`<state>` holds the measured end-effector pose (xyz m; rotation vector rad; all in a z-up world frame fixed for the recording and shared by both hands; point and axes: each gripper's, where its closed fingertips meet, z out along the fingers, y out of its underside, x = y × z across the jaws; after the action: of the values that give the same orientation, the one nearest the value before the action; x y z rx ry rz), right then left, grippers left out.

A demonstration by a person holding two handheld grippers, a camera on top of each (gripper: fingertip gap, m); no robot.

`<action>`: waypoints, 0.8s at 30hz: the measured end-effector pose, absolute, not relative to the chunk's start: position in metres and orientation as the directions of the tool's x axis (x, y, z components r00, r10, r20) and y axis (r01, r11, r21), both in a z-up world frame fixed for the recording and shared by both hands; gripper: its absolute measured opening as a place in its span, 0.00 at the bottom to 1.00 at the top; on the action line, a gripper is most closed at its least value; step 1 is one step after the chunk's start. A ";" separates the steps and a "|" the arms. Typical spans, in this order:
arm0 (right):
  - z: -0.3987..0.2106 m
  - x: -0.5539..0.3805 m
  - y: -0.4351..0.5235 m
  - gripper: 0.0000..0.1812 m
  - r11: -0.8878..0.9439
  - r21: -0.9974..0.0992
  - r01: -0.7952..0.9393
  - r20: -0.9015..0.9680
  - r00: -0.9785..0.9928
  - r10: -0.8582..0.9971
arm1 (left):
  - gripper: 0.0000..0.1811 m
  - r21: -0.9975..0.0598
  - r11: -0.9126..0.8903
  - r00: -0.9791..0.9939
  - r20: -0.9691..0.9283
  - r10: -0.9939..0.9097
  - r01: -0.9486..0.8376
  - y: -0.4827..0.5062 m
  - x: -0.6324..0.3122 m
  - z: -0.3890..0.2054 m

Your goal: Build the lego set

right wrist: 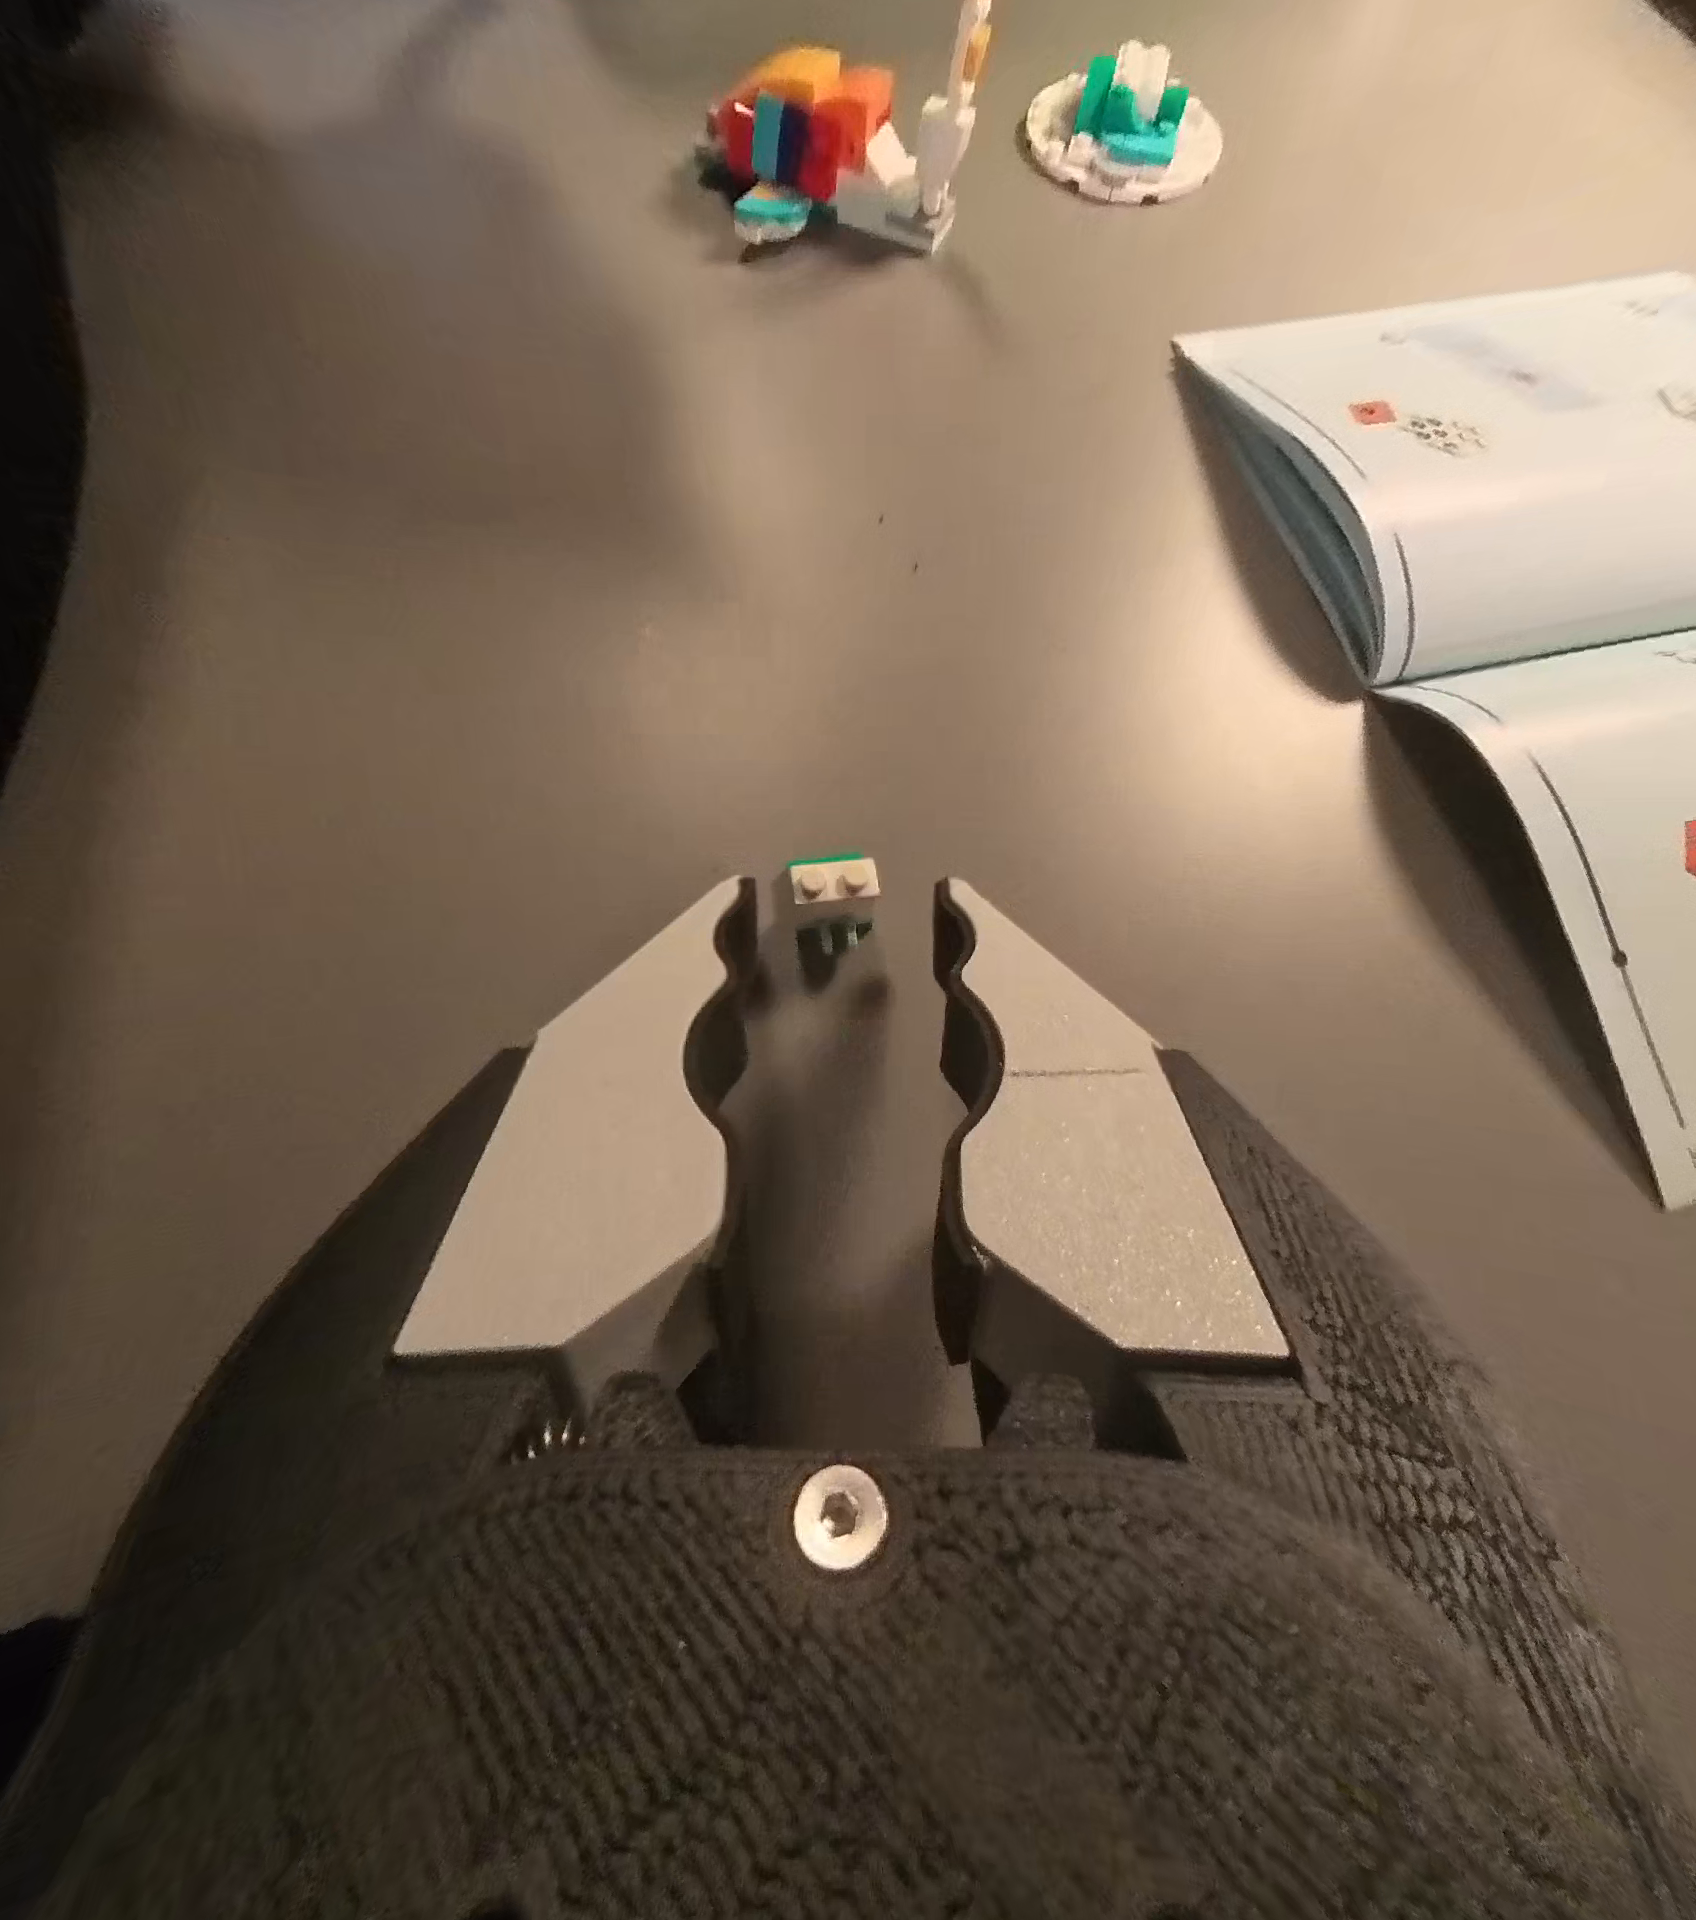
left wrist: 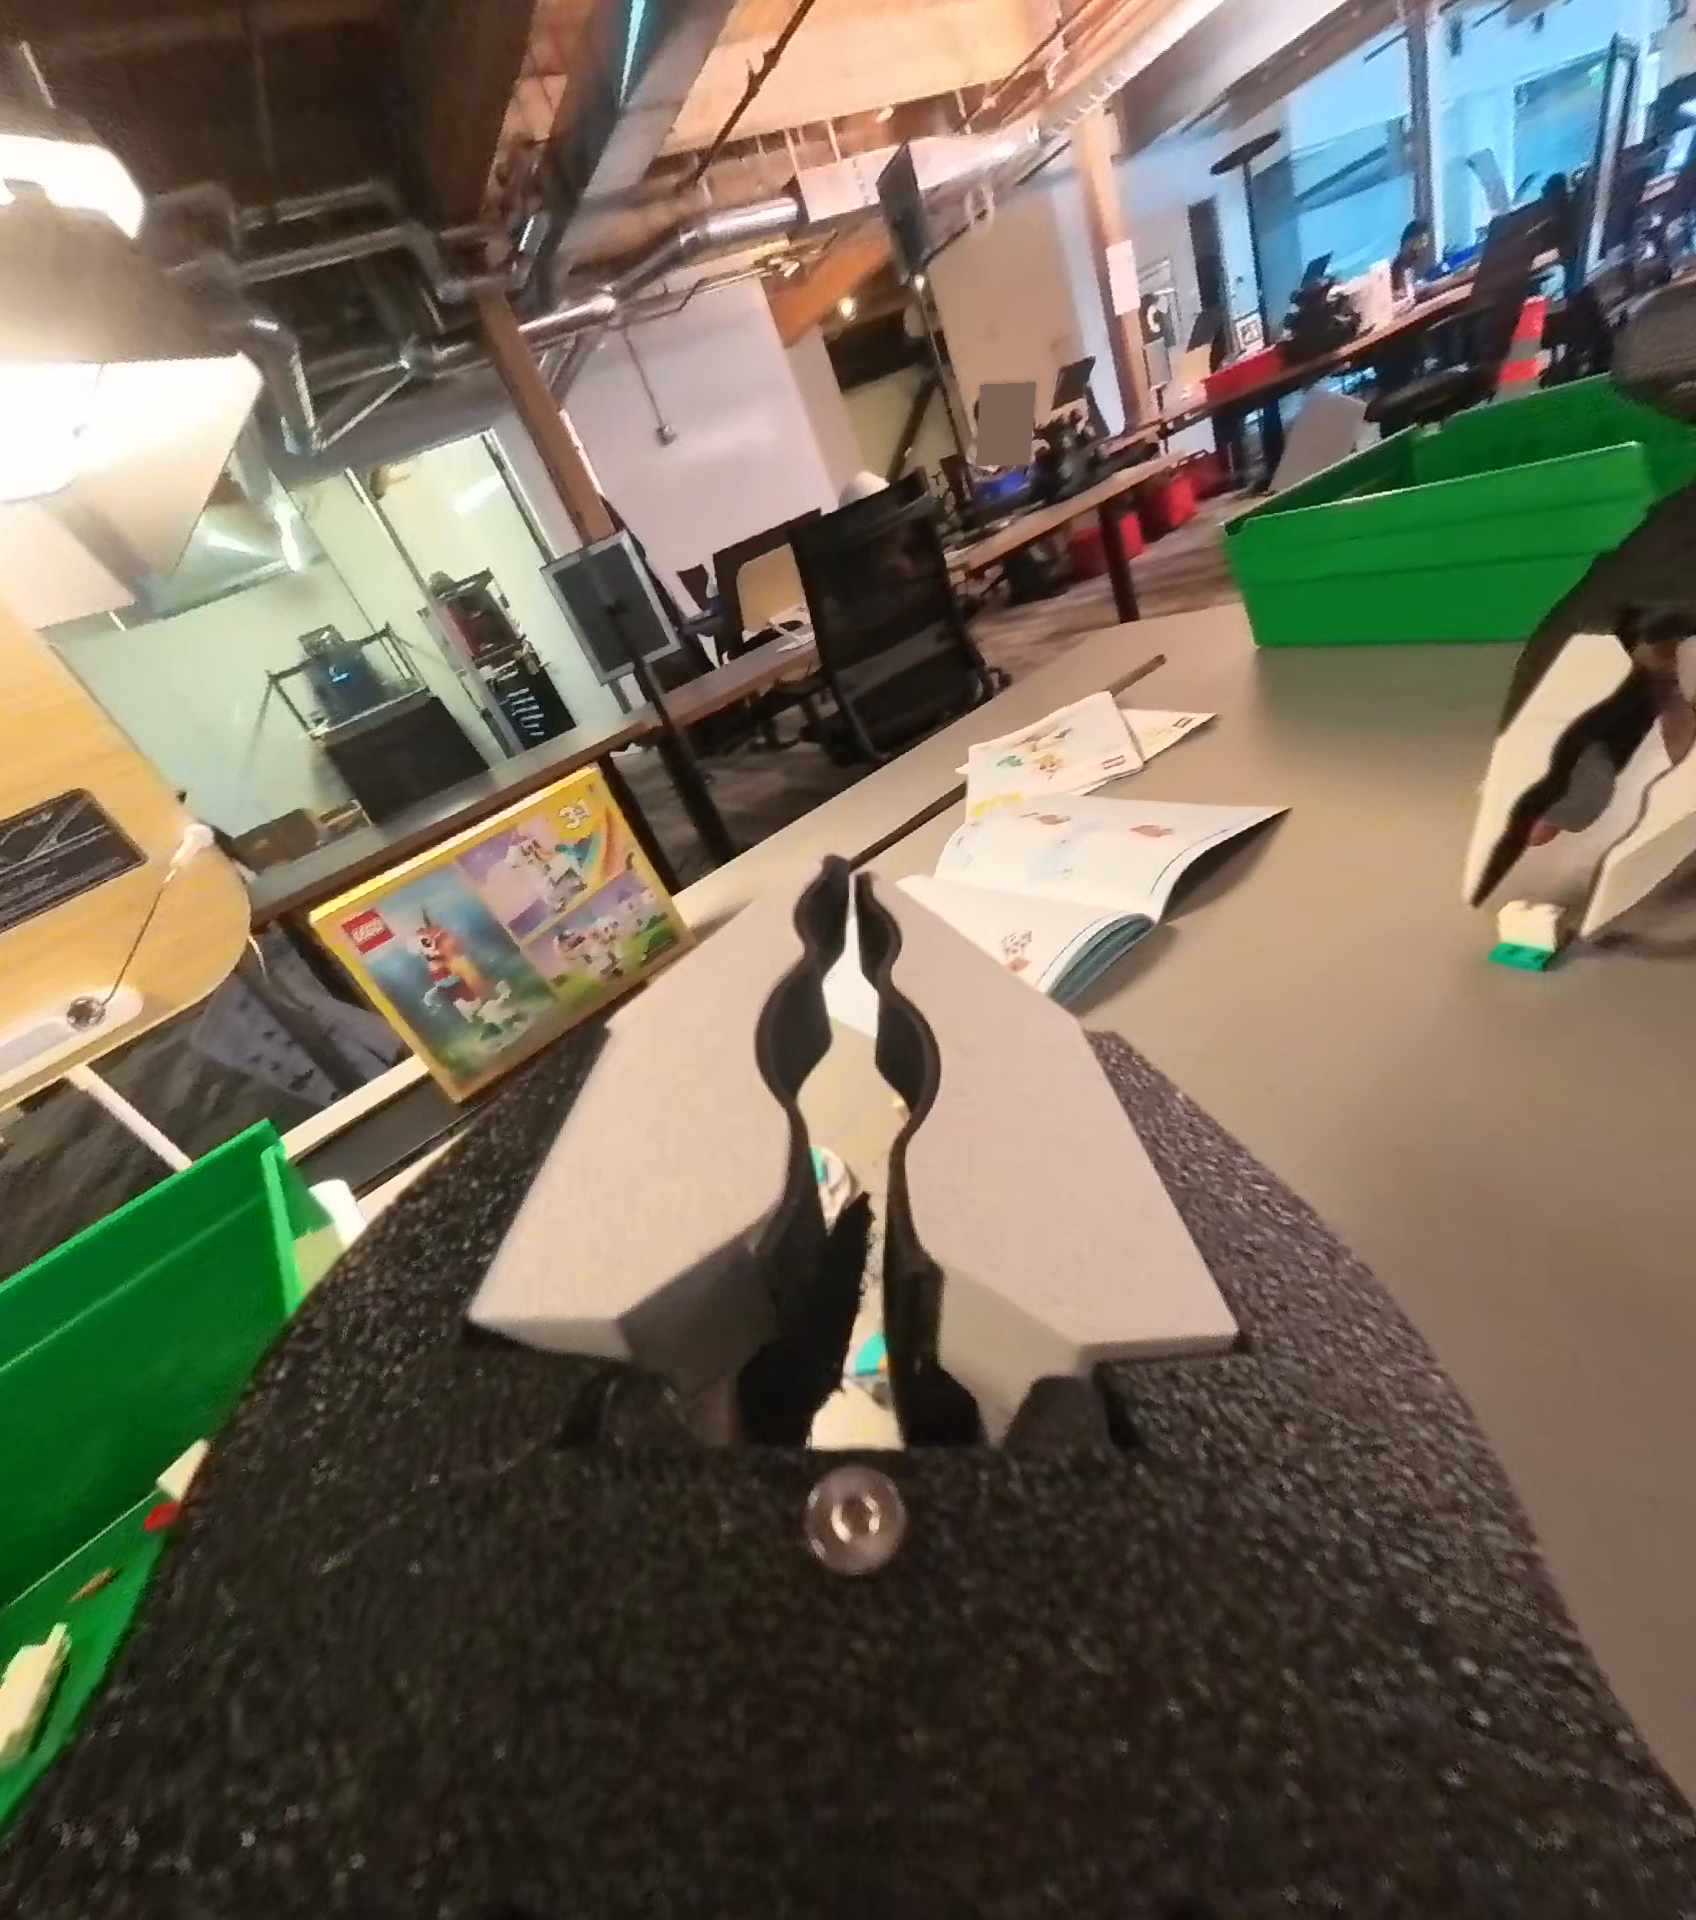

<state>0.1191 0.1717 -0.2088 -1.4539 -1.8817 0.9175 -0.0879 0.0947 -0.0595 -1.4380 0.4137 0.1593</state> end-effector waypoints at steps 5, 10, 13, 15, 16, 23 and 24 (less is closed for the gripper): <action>-0.214 0.118 0.173 0.16 0.173 -0.783 0.598 0.040 -0.229 0.973 | 0.00 -0.955 0.134 0.947 -0.284 -0.153 -0.265 0.094 -0.096 -0.064; -0.217 0.118 0.172 0.12 0.182 -0.772 0.610 0.040 -0.238 0.970 | 0.00 -0.969 0.139 0.959 -0.227 -0.171 -0.204 0.094 -0.102 -0.065; -0.217 0.117 0.172 0.09 0.198 -0.770 0.607 0.052 -0.249 0.967 | 0.00 -0.974 0.146 0.962 -0.199 -0.184 -0.174 0.095 -0.103 -0.065; -0.217 0.114 0.174 0.08 0.200 -0.771 0.605 0.063 -0.240 0.969 | 0.00 -0.978 0.156 0.958 -0.174 -0.227 -0.140 0.096 -0.098 -0.065; -0.216 0.112 0.175 0.08 0.205 -0.773 0.600 0.072 -0.238 0.969 | 0.00 -0.978 0.155 0.954 -0.176 -0.242 -0.141 0.097 -0.096 -0.065; -0.205 0.077 0.167 0.08 0.244 -0.814 0.527 0.088 -0.304 0.949 | 0.00 -0.924 0.251 0.928 -0.334 -0.163 -0.289 0.118 -0.099 -0.053; -0.206 0.072 0.165 0.08 0.250 -0.814 0.525 0.086 -0.317 0.944 | 0.00 -0.919 0.270 0.932 -0.334 -0.139 -0.288 0.121 -0.102 -0.051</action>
<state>0.0720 0.1653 -0.2055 -1.3330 -1.9435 0.9315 -0.1019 0.1206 -0.0506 -1.3028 0.3841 0.1038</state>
